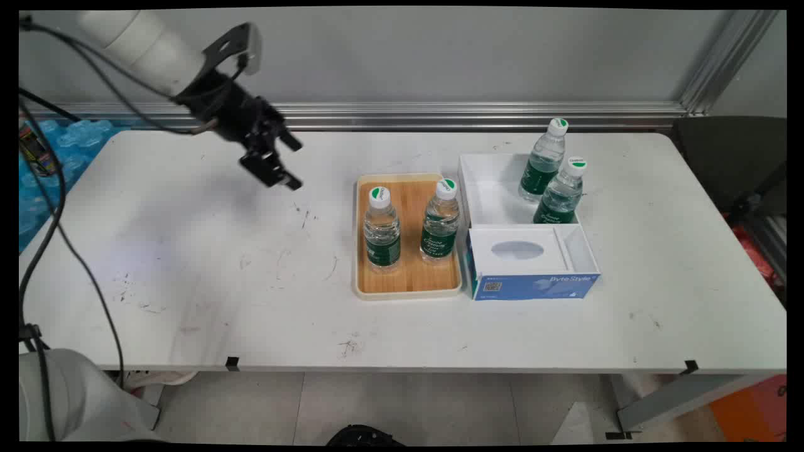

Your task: Pick up the green bottle from the white box

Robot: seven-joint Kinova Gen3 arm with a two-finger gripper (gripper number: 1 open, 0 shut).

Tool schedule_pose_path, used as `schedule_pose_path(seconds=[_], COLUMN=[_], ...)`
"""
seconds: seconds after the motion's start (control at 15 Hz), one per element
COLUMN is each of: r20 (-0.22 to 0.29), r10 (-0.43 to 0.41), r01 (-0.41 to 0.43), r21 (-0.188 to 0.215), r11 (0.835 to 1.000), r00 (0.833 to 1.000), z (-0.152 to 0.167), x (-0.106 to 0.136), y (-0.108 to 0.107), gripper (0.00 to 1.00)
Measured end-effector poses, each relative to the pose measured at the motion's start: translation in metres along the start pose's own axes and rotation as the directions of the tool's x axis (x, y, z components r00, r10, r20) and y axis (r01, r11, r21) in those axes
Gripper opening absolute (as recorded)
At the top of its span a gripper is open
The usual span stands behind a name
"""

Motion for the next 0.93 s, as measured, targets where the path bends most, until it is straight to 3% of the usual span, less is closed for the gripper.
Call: schedule_pose_path(seconds=[0.4,0.93], r20=[-0.111,-0.250], r10=[0.023,0.001], r01=[-0.021,0.000], r21=[0.016,0.005], r11=[1.000,1.000], r00=[0.994,0.968], z=[0.023,0.065], x=[0.073,0.141], y=[-0.011,-0.013], gripper=[1.00,1.00])
